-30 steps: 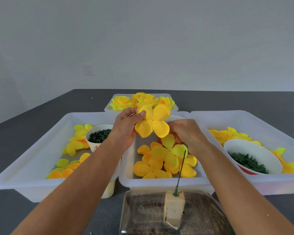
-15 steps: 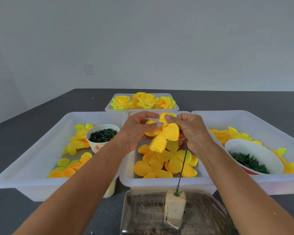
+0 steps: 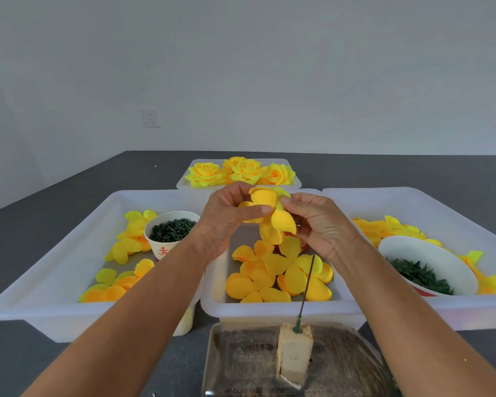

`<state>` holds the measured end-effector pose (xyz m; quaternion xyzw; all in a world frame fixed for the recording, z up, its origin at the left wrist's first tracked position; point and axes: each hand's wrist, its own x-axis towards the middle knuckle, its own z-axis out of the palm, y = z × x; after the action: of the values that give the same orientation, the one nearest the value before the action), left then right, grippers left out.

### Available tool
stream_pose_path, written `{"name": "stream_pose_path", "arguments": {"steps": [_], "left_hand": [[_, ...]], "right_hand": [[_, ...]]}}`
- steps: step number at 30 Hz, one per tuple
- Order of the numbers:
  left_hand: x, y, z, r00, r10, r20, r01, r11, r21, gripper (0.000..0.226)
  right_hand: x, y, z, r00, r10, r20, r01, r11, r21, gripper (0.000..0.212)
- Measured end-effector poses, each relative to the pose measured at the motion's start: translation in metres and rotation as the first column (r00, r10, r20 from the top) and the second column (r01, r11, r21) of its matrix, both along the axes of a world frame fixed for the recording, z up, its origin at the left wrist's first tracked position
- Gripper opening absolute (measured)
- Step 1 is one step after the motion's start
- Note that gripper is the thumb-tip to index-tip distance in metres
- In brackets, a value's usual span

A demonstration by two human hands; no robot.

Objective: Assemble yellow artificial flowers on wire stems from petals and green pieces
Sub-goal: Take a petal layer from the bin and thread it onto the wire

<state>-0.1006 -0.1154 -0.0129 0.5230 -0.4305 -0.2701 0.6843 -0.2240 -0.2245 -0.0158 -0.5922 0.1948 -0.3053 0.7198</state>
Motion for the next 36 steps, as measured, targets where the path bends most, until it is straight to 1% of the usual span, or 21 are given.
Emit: {"name": "stream_pose_path", "arguments": {"steps": [1, 2, 5, 7, 9, 11, 13, 15, 17, 19, 21, 22, 26, 29, 32, 34, 36], "left_hand": [[0.0, 0.0, -0.001, 1.0, 0.013, 0.015, -0.013, 1.0, -0.004, 0.023], [-0.001, -0.001, -0.002, 0.999, 0.024, 0.041, -0.024, 1.0, -0.004, 0.024], [-0.004, -0.002, -0.005, 0.986, 0.019, 0.165, -0.025, 0.999, 0.035, 0.026], [-0.005, -0.002, -0.007, 0.973, -0.027, 0.23, 0.012, 0.998, 0.067, 0.028], [-0.007, -0.001, -0.008, 0.957, -0.092, 0.275, 0.064, 0.992, 0.109, 0.027], [-0.007, 0.0, -0.007, 0.957, -0.134, 0.256, 0.105, 0.987, 0.125, 0.026], [-0.005, -0.001, -0.005, 0.984, -0.082, 0.156, 0.071, 0.995, 0.074, 0.026], [-0.002, -0.001, -0.002, 0.995, 0.057, 0.079, -0.062, 0.997, 0.055, 0.022], [0.001, -0.003, -0.003, 0.97, 0.227, 0.084, -0.235, 0.967, 0.102, 0.016], [0.004, -0.005, -0.004, 0.936, 0.334, 0.113, -0.348, 0.926, 0.148, 0.011], [0.005, -0.006, -0.005, 0.928, 0.351, 0.126, -0.369, 0.911, 0.184, 0.004], [0.005, -0.007, -0.005, 0.925, 0.349, 0.148, -0.374, 0.905, 0.204, 0.004], [0.004, -0.008, -0.007, 0.918, 0.329, 0.22, -0.378, 0.894, 0.239, 0.006], [0.004, -0.008, -0.007, 0.918, 0.317, 0.238, -0.375, 0.89, 0.258, 0.004], [0.004, -0.009, -0.009, 0.91, 0.285, 0.301, -0.371, 0.883, 0.286, 0.015], [0.005, -0.009, -0.01, 0.872, 0.314, 0.376, -0.428, 0.861, 0.276, 0.015], [0.006, -0.01, -0.01, 0.812, 0.371, 0.451, -0.509, 0.827, 0.237, 0.009]], "right_hand": [[0.0, -0.001, -0.001, 0.999, -0.043, -0.009, 0.043, 0.999, 0.006, 0.006], [0.001, -0.002, -0.002, 0.995, -0.094, -0.019, 0.095, 0.995, 0.014, 0.007], [0.005, -0.003, -0.001, 0.963, -0.255, -0.081, 0.258, 0.966, 0.026, 0.015], [0.007, -0.006, 0.0, 0.91, -0.396, -0.127, 0.404, 0.914, 0.045, 0.02], [0.007, -0.011, -0.001, 0.83, -0.534, -0.159, 0.546, 0.837, 0.039, 0.019], [0.006, -0.016, -0.003, 0.767, -0.623, -0.155, 0.627, 0.779, -0.03, 0.024], [0.006, -0.019, -0.005, 0.733, -0.664, -0.146, 0.66, 0.746, -0.081, 0.022], [0.006, -0.019, -0.005, 0.716, -0.682, -0.151, 0.676, 0.731, -0.093, 0.022], [0.005, -0.018, -0.006, 0.719, -0.681, -0.141, 0.676, 0.732, -0.086, 0.013], [0.003, -0.02, -0.007, 0.694, -0.707, -0.135, 0.691, 0.707, -0.149, 0.012], [0.0, -0.023, -0.009, 0.64, -0.755, -0.144, 0.701, 0.65, -0.294, 0.016], [-0.001, -0.024, -0.01, 0.618, -0.771, -0.15, 0.694, 0.626, -0.356, 0.017], [-0.001, -0.022, -0.013, 0.619, -0.765, -0.176, 0.619, 0.614, -0.489, 0.015], [0.0, -0.023, -0.014, 0.628, -0.755, -0.186, 0.589, 0.618, -0.521, 0.018], [-0.001, -0.025, -0.016, 0.623, -0.754, -0.207, 0.571, 0.619, -0.539, 0.021], [-0.002, -0.026, -0.017, 0.626, -0.738, -0.252, 0.528, 0.64, -0.558, 0.022], [-0.001, -0.028, -0.017, 0.631, -0.699, -0.337, 0.442, 0.681, -0.584, 0.021]]}}
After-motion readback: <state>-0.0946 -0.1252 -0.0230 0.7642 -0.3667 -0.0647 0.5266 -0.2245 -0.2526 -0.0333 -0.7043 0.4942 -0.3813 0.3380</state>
